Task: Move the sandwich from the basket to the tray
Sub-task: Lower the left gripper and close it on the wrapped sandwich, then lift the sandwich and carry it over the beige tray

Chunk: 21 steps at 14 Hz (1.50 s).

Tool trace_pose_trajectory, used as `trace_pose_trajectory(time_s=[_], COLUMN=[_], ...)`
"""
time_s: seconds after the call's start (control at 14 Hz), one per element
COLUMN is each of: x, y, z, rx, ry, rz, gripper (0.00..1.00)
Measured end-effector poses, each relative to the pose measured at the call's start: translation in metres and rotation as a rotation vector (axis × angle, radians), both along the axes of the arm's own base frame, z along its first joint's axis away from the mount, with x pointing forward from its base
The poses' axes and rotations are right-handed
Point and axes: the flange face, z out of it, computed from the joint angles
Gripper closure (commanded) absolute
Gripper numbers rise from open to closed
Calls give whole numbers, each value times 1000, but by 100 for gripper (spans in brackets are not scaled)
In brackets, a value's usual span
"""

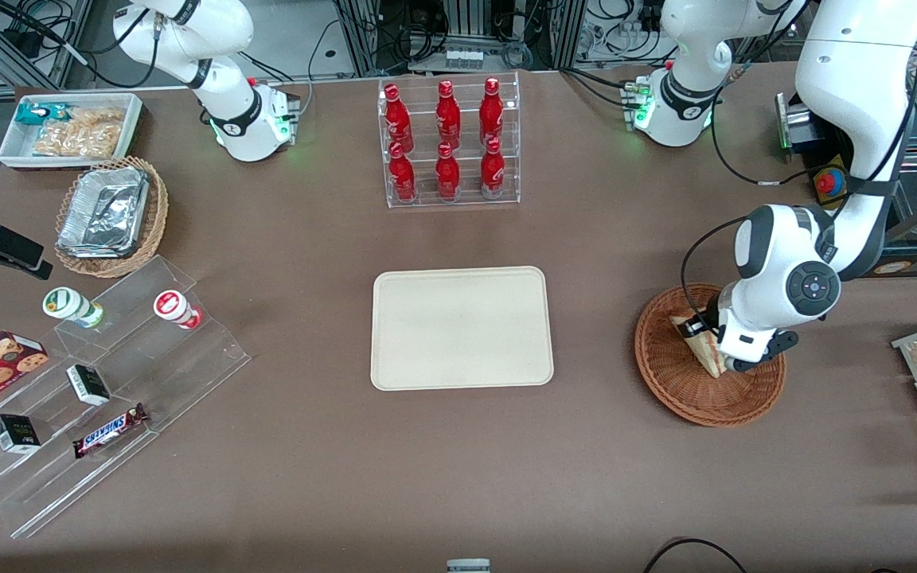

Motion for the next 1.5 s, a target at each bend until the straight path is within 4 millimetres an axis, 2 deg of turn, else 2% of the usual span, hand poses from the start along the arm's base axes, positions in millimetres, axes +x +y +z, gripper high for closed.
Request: trace_pose_trajectory(time_s=[0.21, 0.36, 0.5, 0.64, 0.86, 1.0, 1.14, 1.29, 1.5], x=[4, 11, 12, 7, -6, -21, -42, -63, -81], y=[0, -2, -15, -54, -135, -185, -233, -286, -364], z=[7, 24, 44, 68, 102, 109, 103, 87, 62], rx=[-1, -9, -21, -36, -60, -67, -70, -71, -91], ry=[-18, -51, -76, -56, -17, -15, -1, 24, 48], rz=[-6, -47, -120, -201, -320, -378, -428, -439, -432], gripper=[91, 90, 90, 90, 90, 90, 89, 89, 88])
